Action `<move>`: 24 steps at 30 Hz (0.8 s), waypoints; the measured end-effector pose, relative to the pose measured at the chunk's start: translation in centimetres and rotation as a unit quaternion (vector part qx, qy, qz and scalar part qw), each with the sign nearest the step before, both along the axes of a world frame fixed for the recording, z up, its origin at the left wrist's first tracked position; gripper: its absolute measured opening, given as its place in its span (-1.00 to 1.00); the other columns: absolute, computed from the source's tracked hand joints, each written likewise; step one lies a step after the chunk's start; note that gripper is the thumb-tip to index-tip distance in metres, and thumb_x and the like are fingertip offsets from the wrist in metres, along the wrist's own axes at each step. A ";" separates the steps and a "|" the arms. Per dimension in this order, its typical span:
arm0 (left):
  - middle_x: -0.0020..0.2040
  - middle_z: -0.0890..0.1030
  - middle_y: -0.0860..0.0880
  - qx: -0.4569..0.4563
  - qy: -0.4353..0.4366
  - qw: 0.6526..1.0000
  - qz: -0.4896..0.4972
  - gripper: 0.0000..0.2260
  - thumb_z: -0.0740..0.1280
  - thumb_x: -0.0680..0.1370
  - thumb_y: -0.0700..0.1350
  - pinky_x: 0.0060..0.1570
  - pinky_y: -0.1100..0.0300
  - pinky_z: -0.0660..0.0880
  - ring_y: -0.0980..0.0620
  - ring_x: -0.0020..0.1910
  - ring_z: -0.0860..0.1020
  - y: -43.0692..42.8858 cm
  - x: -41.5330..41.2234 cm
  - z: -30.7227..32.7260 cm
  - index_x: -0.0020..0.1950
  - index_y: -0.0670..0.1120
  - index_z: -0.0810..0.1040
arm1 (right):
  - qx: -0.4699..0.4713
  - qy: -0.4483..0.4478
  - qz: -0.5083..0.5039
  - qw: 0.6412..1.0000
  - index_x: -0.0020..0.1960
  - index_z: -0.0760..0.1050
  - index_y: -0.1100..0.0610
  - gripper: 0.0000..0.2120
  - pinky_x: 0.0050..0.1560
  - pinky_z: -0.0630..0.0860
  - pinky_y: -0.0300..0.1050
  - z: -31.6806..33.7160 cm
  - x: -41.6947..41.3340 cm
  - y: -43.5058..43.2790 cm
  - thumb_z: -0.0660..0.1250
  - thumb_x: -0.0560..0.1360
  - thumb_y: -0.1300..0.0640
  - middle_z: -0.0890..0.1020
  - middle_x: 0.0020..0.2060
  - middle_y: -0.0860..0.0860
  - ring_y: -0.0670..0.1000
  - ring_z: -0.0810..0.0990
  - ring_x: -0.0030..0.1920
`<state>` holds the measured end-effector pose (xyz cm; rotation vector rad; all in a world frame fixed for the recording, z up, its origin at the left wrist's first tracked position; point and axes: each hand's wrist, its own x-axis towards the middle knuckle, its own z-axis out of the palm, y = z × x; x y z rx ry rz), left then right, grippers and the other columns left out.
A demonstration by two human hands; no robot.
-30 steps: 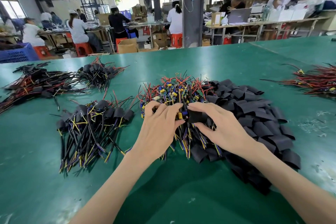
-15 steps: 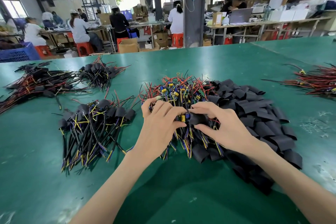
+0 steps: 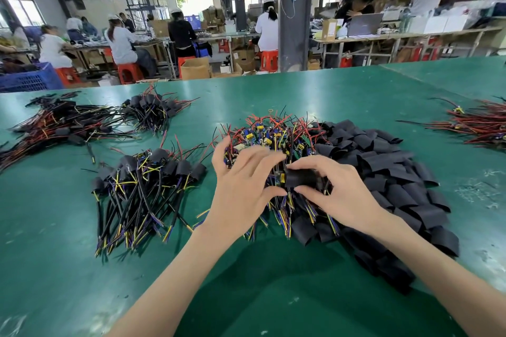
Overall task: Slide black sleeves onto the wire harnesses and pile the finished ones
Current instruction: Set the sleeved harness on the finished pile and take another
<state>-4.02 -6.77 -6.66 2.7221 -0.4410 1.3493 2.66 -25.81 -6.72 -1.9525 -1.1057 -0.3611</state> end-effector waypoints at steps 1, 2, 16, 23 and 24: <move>0.28 0.51 0.05 -0.001 -0.016 1.000 0.020 -0.45 0.34 0.43 0.24 0.41 -0.18 -0.02 0.07 0.32 0.38 -0.2 0.0 0.1 0.31 -0.03 0.43 | 0.003 -0.008 -0.010 1.000 0.15 0.54 0.06 -0.62 0.14 0.42 -0.34 0.0 0.0 0.0 0.46 0.38 0.32 0.61 0.05 -0.15 -0.18 0.57 0.07; 0.36 0.42 0.04 -0.024 -0.028 0.999 0.037 -0.39 0.29 0.43 0.29 0.42 -0.20 -0.03 0.04 0.38 0.32 -0.3 -0.1 0.2 0.37 -0.01 0.37 | 0.009 -0.006 -0.015 1.000 0.15 0.54 0.07 -0.63 0.14 0.44 -0.30 0.0 0.1 -0.1 0.45 0.39 0.32 0.62 0.04 -0.15 -0.16 0.57 0.06; -0.31 0.61 0.12 -0.305 0.226 0.922 -0.075 -0.93 0.37 0.52 -0.18 -0.23 0.38 0.38 0.16 -0.28 0.52 -0.5 -0.2 0.4 -0.14 -0.08 0.64 | 0.035 -0.001 0.009 0.999 0.19 0.53 0.06 -0.61 0.20 0.49 -0.05 -0.1 -0.1 0.1 0.45 0.41 0.32 0.62 0.09 -0.14 -0.14 0.58 0.11; -0.33 0.57 0.04 -0.275 0.229 0.929 -0.097 -0.90 0.33 0.53 -0.23 -0.27 0.24 0.37 0.06 -0.35 0.47 -0.3 -0.1 0.2 -0.16 -0.09 0.59 | 0.027 -0.026 0.018 0.999 0.19 0.53 0.06 -0.59 0.19 0.45 -0.27 -0.4 -0.1 0.3 0.45 0.40 0.33 0.61 0.10 -0.12 -0.20 0.56 0.10; -0.36 0.54 0.08 -0.265 0.226 0.933 -0.096 -0.89 0.34 0.53 -0.23 -0.30 0.29 0.34 0.09 -0.36 0.45 -0.3 -0.1 0.2 -0.18 -0.08 0.58 | 0.024 -0.031 0.018 0.999 0.19 0.53 0.06 -0.59 0.18 0.43 -0.32 -0.5 0.0 0.3 0.45 0.40 0.34 0.61 0.09 -0.14 -0.22 0.55 0.10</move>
